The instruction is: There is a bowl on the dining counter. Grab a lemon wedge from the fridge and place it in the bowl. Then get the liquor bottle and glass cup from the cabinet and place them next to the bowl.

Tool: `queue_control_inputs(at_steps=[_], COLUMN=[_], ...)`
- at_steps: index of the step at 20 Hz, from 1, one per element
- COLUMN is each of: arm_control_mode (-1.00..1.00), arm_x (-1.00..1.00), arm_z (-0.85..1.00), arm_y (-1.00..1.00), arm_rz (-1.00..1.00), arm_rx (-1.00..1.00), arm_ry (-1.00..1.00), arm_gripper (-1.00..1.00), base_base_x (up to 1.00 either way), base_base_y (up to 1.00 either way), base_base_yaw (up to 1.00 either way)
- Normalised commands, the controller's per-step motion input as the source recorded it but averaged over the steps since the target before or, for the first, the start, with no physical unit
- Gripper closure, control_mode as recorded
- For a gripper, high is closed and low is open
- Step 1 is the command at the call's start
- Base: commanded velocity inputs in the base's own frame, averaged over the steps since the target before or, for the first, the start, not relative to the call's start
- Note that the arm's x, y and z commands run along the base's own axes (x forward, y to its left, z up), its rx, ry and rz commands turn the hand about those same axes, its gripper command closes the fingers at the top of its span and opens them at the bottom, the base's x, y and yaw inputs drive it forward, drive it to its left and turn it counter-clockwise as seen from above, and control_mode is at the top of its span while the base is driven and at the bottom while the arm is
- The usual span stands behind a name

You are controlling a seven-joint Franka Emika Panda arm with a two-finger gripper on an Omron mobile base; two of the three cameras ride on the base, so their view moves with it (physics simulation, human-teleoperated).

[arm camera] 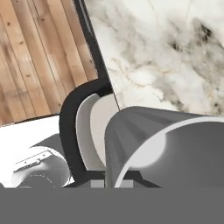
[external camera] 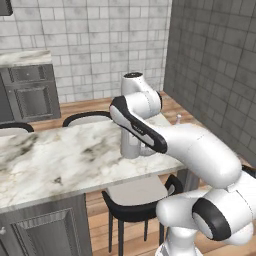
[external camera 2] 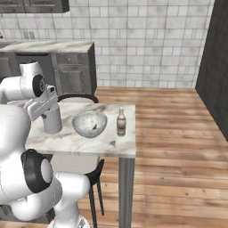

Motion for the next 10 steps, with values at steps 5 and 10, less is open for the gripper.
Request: queue_control_inputs(at_steps=[5,10], arm_control_mode=[-1.0,-1.0], arm_x=[0.38,0.52], arm_z=[-0.42,-0.42], arm_y=[0.48,0.42], arm_rz=[0.01,0.0], arm_rx=[0.0,0.0], arm_ry=[0.0,0.0], arm_gripper=[1.0,1.0], base_base_x=[0.0,0.0], base_base_y=[0.0,0.0], base_base_yaw=[0.0,0.0])
